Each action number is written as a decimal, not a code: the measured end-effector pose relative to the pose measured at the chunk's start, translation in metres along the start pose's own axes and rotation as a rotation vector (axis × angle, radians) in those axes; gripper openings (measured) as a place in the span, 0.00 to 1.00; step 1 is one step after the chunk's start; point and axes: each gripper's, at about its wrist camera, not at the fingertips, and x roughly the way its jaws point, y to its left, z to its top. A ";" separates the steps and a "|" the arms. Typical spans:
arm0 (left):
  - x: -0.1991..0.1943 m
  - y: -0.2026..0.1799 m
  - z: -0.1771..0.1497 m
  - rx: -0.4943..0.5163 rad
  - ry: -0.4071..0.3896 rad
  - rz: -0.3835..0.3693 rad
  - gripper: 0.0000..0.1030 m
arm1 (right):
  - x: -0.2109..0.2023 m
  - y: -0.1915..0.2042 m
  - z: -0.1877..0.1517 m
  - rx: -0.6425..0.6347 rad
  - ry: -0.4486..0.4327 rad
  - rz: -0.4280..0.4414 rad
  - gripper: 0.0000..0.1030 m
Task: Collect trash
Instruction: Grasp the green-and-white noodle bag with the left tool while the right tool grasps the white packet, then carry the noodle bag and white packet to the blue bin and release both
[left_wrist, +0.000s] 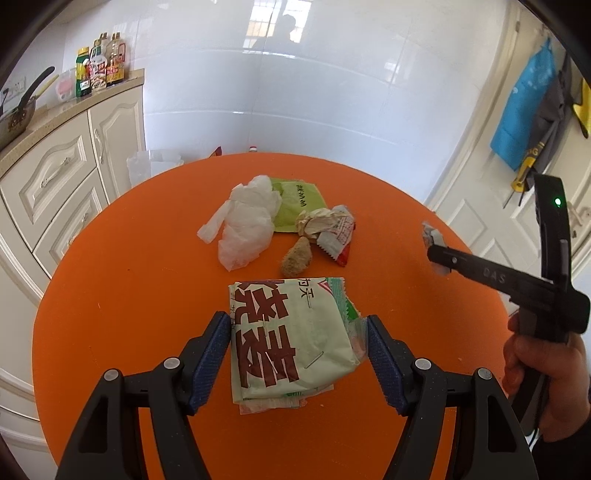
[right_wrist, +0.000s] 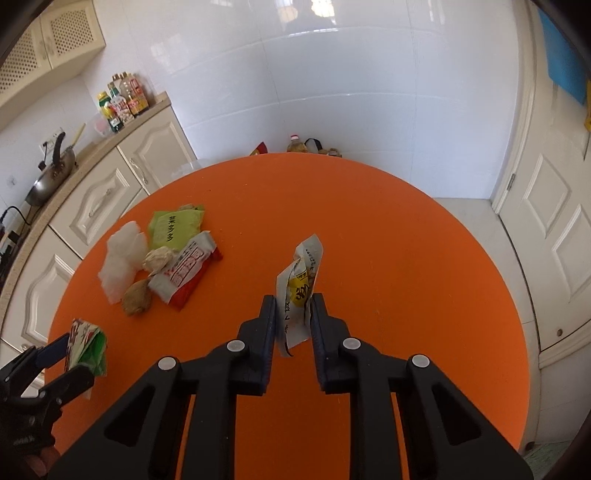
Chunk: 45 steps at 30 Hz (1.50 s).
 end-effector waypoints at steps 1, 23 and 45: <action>-0.008 0.004 -0.003 0.006 -0.006 -0.003 0.66 | -0.006 0.000 -0.003 0.004 -0.006 0.002 0.17; -0.053 -0.020 0.026 0.216 -0.192 -0.169 0.66 | -0.172 -0.047 -0.043 0.088 -0.240 -0.041 0.17; -0.002 -0.222 -0.043 0.580 0.066 -0.543 0.66 | -0.294 -0.247 -0.204 0.490 -0.226 -0.406 0.17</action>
